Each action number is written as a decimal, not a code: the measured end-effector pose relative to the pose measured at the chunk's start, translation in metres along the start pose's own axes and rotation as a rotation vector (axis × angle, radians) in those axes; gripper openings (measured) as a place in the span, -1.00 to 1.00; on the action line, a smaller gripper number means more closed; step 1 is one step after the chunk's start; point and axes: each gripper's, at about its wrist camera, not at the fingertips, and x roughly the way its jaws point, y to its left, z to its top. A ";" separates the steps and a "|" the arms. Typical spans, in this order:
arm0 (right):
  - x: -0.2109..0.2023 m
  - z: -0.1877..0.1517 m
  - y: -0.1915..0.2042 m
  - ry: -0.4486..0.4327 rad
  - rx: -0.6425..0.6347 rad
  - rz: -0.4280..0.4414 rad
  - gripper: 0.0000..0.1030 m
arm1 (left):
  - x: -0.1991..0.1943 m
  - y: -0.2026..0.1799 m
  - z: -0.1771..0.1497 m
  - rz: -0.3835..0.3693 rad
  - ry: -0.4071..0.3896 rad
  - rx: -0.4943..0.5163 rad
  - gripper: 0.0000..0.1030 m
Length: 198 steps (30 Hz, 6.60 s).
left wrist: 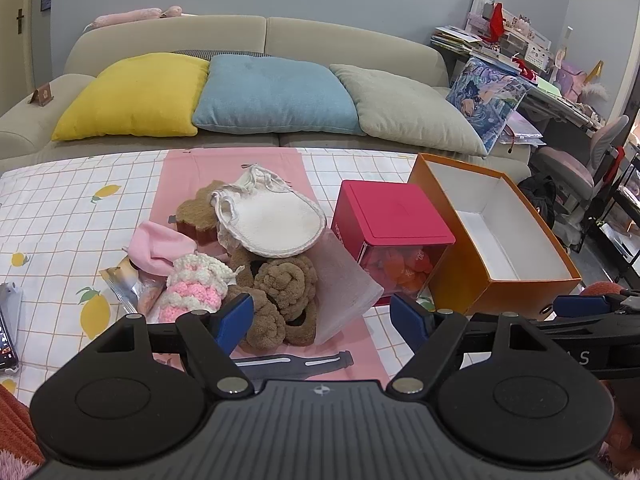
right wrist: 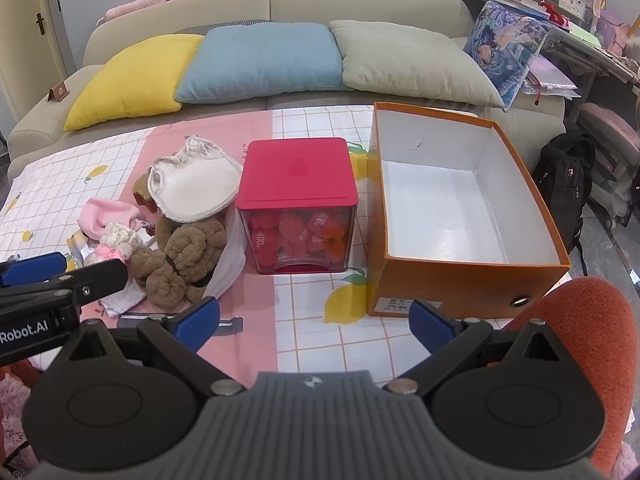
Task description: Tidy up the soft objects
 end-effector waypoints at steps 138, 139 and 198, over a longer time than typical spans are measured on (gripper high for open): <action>0.107 0.059 0.101 0.178 -0.201 0.499 -0.61 | 0.054 0.095 0.039 0.050 0.027 -0.087 -0.42; 0.099 0.059 0.097 0.159 -0.202 0.519 -0.61 | 0.052 0.094 0.041 0.044 0.022 -0.089 -0.42; 0.165 0.089 -0.198 0.446 -0.264 0.169 -0.16 | 0.226 -0.208 0.091 -0.240 0.560 0.333 0.03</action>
